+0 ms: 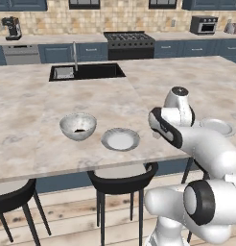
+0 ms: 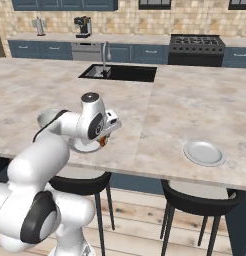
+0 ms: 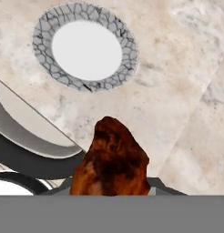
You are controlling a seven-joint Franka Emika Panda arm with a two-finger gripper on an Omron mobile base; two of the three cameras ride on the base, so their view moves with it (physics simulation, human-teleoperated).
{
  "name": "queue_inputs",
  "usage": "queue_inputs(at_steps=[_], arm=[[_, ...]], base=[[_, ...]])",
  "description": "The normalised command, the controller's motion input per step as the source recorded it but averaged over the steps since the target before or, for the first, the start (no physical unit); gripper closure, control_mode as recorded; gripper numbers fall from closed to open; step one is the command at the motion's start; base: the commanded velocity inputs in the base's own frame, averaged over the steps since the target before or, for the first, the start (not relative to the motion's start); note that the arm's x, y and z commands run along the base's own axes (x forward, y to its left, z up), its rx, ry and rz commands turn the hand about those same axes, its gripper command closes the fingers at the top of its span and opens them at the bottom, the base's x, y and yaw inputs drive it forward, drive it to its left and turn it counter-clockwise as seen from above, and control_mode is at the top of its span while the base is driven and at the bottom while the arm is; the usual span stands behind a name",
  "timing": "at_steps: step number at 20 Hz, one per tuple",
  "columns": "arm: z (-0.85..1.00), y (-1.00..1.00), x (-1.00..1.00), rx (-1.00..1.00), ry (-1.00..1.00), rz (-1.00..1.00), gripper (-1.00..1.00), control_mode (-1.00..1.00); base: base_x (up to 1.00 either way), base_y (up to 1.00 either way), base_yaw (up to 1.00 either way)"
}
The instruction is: Pick the chicken drumstick and sweet potato from their plates and place them in the bowl. Then put the bowl in the fridge.
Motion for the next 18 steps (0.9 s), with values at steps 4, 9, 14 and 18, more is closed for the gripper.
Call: queue_inputs(at_steps=[4, 9, 14, 18], arm=[[0.28, 0.75, 0.16, 0.11, 0.01, 0.00, 1.00, -1.00], [0.25, 0.79, 0.17, 0.10, 0.01, 0.00, 1.00, -1.00], [0.17, 0.82, 0.23, 0.09, 0.05, 0.00, 1.00, -1.00], [0.11, 0.82, 0.27, 0.06, 0.03, 0.00, 1.00, -1.00]], base=[[0.00, 0.00, 0.00], [0.00, 0.00, 0.00], [0.00, 0.00, 0.00], [0.00, 0.00, 0.00]])
